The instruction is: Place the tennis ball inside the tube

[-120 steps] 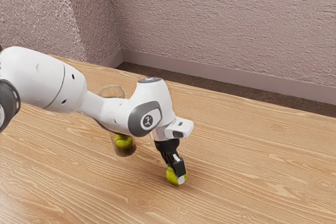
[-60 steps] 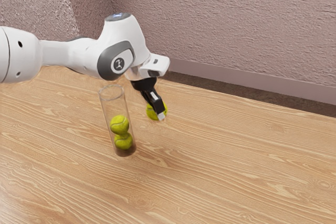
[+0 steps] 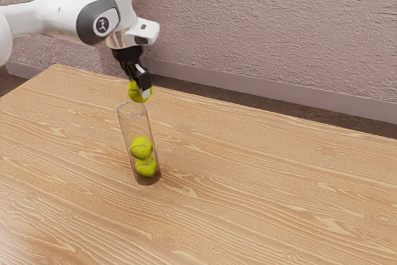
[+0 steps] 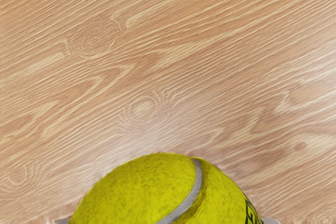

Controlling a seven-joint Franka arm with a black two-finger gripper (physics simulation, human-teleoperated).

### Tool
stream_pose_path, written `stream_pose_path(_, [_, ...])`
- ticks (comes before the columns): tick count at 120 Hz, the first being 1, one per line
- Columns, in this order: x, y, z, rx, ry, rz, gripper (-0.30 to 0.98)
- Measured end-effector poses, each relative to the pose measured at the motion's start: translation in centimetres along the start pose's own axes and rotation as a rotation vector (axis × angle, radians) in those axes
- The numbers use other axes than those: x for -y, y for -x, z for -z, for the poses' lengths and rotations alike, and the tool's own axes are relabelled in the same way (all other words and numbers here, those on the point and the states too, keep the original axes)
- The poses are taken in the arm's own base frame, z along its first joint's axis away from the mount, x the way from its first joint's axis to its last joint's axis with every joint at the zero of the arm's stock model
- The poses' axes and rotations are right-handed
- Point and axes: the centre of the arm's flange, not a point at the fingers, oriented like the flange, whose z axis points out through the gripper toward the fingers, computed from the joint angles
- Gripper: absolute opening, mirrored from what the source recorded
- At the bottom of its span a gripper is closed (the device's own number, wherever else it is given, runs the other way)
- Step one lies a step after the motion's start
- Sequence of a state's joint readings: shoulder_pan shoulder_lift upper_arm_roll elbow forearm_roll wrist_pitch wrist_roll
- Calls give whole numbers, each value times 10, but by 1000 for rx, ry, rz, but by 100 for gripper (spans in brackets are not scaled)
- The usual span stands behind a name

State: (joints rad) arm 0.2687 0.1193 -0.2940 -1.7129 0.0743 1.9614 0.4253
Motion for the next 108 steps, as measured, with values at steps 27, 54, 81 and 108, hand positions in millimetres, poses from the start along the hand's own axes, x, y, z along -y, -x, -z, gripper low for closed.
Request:
stream_pose_path(27, [11,13,1,54,0,17,54])
stream_pose_path(54, [4,10,32,63,-19,-6,64])
stream_pose_path(81, [-23,-5,46,67,-12,-71,67])
stream_pose_path(108, [-31,-8,55,68,-7,-145,68])
